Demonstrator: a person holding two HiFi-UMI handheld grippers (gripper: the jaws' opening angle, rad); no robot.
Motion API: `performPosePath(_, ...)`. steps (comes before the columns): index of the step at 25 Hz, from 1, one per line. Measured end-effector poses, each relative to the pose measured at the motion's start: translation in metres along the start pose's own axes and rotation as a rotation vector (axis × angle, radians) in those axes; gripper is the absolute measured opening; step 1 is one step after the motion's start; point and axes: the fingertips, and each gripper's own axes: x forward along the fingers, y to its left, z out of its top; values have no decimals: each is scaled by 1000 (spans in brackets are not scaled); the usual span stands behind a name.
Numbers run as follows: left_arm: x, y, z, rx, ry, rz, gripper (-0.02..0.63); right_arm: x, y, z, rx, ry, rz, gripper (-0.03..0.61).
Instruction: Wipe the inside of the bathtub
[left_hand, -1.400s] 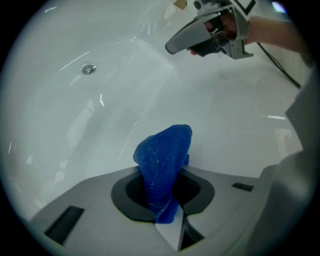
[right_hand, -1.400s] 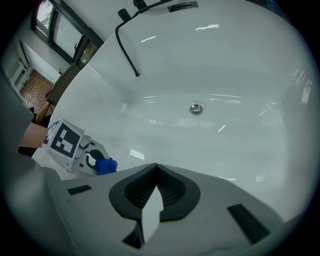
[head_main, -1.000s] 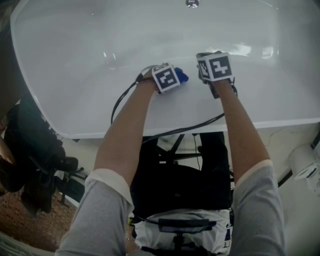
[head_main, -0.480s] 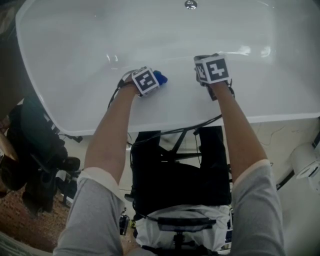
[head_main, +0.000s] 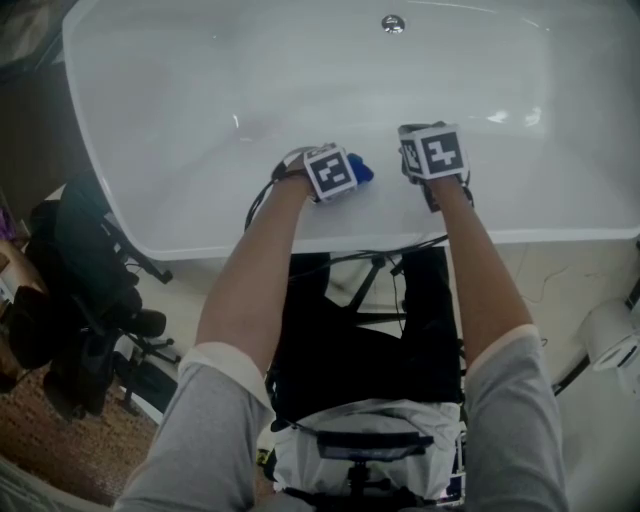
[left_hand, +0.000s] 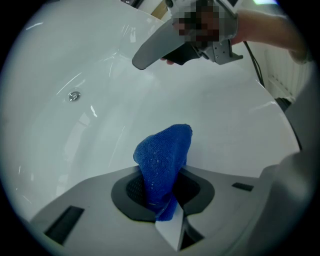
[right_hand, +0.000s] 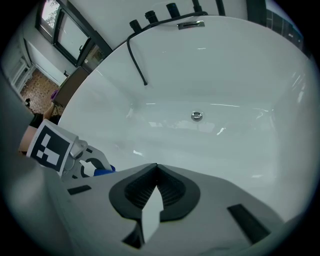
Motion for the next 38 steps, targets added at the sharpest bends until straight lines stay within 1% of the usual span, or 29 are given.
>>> performPosePath(2,-4,-8,-2,-35,0,20,77,-7,6,2,-3,-5,5,9)
performPosePath(5,-18,-16,-18,-84,13,62,77,-18,14,4,-7,-11,7,9)
performPosePath(10,-44,-36,-31,-67,16,105,77,-41,26,1,-12,-15,14,9)
performPosePath(12,-55,-42,-38,-63,37,136,77,-50,32,-1,-21,-16,18,9)
performPosePath(15,-77,-49,-44,-44,84,205,77,-67,41,-4,-44,-27,23,9)
performPosePath(20,-89,-78,-45,-39,96,199,77,-101,54,-6,-35,-60,52,9)
performPosePath(22,-95,-87,-42,-35,98,214,77,-113,57,-8,-27,-69,63,9)
performPosePath(24,-106,-93,-37,-31,92,249,78,-126,63,-8,-10,-76,95,9)
performPosePath(26,-118,-98,-30,-65,36,289,78,-140,66,-6,-5,-92,115,9)
performPosePath(28,-134,-105,-24,-135,-57,322,80,-155,69,-2,-16,-113,126,9)
performPosePath(31,-159,-116,-20,-245,-192,361,80,-176,72,3,-58,-146,134,9)
performPosePath(35,-207,-128,-2,-365,-388,489,81,-209,77,9,-117,-212,168,9)
performPosePath(38,-241,-148,17,-417,-499,590,81,-239,81,12,-158,-274,199,9)
